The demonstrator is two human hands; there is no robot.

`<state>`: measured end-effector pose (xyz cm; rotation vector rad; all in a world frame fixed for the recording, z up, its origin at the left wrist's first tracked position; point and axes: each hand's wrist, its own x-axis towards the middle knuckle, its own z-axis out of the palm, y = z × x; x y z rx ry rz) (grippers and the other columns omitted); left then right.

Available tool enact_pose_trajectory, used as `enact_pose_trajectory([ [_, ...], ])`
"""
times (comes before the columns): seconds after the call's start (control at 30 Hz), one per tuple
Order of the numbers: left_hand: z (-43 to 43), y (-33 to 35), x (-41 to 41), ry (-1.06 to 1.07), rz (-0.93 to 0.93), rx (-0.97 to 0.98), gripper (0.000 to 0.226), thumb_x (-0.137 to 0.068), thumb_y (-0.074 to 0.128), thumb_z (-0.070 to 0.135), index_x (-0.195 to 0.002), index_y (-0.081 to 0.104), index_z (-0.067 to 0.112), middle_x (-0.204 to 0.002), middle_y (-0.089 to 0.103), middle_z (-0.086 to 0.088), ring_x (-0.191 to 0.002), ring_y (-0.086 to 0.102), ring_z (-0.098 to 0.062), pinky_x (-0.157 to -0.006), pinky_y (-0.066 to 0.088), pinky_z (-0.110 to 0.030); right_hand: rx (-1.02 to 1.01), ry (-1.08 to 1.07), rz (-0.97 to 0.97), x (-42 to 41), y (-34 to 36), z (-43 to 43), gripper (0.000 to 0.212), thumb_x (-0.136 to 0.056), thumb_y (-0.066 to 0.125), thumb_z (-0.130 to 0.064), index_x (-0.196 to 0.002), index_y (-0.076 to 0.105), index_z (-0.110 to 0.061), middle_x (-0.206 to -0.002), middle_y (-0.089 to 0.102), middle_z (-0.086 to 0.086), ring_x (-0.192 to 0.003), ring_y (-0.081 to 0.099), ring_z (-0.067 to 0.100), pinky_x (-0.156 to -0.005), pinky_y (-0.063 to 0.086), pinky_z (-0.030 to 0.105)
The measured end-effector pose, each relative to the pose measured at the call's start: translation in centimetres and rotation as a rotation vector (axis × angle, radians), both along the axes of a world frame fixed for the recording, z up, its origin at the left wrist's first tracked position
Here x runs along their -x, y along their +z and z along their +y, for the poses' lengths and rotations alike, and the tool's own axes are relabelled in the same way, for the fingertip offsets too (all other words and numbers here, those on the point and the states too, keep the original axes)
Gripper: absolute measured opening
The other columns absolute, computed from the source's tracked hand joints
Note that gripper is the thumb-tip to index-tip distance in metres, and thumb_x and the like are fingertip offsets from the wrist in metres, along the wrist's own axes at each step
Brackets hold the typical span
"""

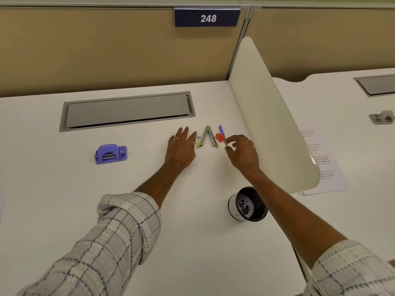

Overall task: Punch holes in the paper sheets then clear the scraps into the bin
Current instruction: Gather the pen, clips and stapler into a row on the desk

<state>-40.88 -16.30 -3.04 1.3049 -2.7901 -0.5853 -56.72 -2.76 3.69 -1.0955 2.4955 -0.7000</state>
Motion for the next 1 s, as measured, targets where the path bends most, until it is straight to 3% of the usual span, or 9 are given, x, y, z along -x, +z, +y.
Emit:
enact_pose_trajectory([
  [0.17, 0.0, -0.2, 0.3, 0.012, 0.017, 0.006, 0.059, -0.111, 0.028, 0.030, -0.165, 0.005, 0.020, -0.173, -0.001, -0.008, -0.161, -0.001, -0.028, -0.130, 0.008, -0.049, -0.030, -0.032, 0.007, 1.1, 0.3, 0.6, 0.019, -0.093, 0.064, -0.015, -0.110, 0.072, -0.021, -0.123, 0.064, -0.003, -0.101, 0.066, 0.016, -0.076, 0.051, 0.029],
  [0.27, -0.3, -0.2, -0.1, 0.013, 0.006, -0.007, 0.059, -0.112, 0.023, 0.033, -0.165, 0.004, 0.017, -0.173, -0.001, -0.008, -0.161, -0.001, -0.027, -0.131, 0.005, -0.047, -0.036, -0.031, 0.006, 1.1, 0.4, 0.0, 0.020, -0.094, 0.064, -0.016, -0.112, 0.071, -0.019, -0.122, 0.065, 0.000, -0.097, 0.067, 0.020, -0.077, 0.054, 0.033],
  [0.37, -0.3, -0.4, -1.8, 0.013, 0.020, -0.004, 0.059, -0.111, 0.022, 0.035, -0.165, 0.007, 0.016, -0.173, 0.001, -0.008, -0.161, 0.000, -0.026, -0.131, 0.005, -0.045, -0.079, 0.024, 0.000, 0.1, 0.3, -1.0, 0.031, -0.097, 0.063, -0.024, -0.127, 0.065, -0.018, -0.125, 0.066, 0.006, -0.104, 0.066, 0.024, -0.079, 0.050, 0.029],
  [0.43, -0.2, -0.5, -3.2, 0.008, 0.020, 0.002, 0.059, -0.111, 0.022, 0.036, -0.165, 0.006, 0.016, -0.173, 0.001, -0.008, -0.161, -0.001, -0.025, -0.132, 0.003, -0.044, -0.128, 0.119, -0.014, -1.1, 0.2, -1.6, 0.046, -0.099, 0.061, -0.028, -0.142, 0.053, -0.014, -0.136, 0.060, 0.011, -0.122, 0.058, 0.028, -0.093, 0.046, 0.031],
  [0.5, -0.1, -0.4, -4.5, 0.011, 0.019, -0.002, 0.060, -0.111, 0.021, 0.037, -0.165, 0.005, 0.016, -0.173, -0.001, -0.007, -0.161, -0.003, -0.025, -0.132, 0.001, -0.043, -0.164, 0.211, -0.019, -2.6, 0.2, -2.1, 0.058, -0.101, 0.057, -0.030, -0.152, 0.038, -0.009, -0.155, 0.042, 0.012, -0.147, 0.034, 0.028, -0.115, 0.030, 0.034],
  [0.57, 0.0, -0.1, -5.8, 0.021, 0.019, -0.002, 0.060, -0.111, 0.021, 0.038, -0.165, 0.004, 0.016, -0.173, -0.002, -0.006, -0.161, -0.004, -0.024, -0.132, 0.000, -0.043, -0.172, 0.276, 0.005, -4.2, 0.3, -2.6, 0.066, -0.103, 0.053, -0.032, -0.157, 0.026, -0.005, -0.165, 0.025, 0.013, -0.155, 0.013, 0.027, -0.123, 0.015, 0.035],
  [0.63, 0.2, 0.4, -7.2, 0.030, 0.017, -0.002, 0.061, -0.111, 0.020, 0.039, -0.165, 0.002, 0.017, -0.173, -0.004, -0.006, -0.161, -0.005, -0.024, -0.132, -0.001, -0.042, -0.177, 0.317, 0.032, -5.8, 0.5, -2.9, 0.070, -0.105, 0.048, -0.034, -0.159, 0.017, -0.004, -0.168, 0.012, 0.012, -0.157, 0.004, 0.028, -0.125, 0.008, 0.035],
  [0.7, 0.5, 0.8, -8.5, 0.038, 0.019, 0.001, 0.061, -0.111, 0.019, 0.041, -0.165, 0.002, 0.017, -0.173, -0.004, -0.005, -0.161, -0.006, -0.023, -0.131, -0.001, -0.042, -0.176, 0.335, 0.042, -7.2, 0.5, -3.1, 0.069, -0.107, 0.042, -0.036, -0.159, 0.013, -0.004, -0.169, 0.004, 0.012, -0.157, 0.000, 0.028, -0.126, 0.006, 0.035],
  [1.0, 2.4, 2.8, -17.0, 0.107, 0.010, 0.032, 0.062, -0.111, 0.020, 0.041, -0.164, 0.002, 0.016, -0.173, -0.003, -0.005, -0.161, -0.004, -0.024, -0.131, 0.000, -0.042, -0.185, 0.420, 0.115, -14.4, 0.6, -2.4, 0.066, -0.108, 0.031, -0.042, -0.159, 0.014, -0.004, -0.168, 0.007, 0.015, -0.157, 0.002, 0.029, -0.127, 0.012, 0.041],
])
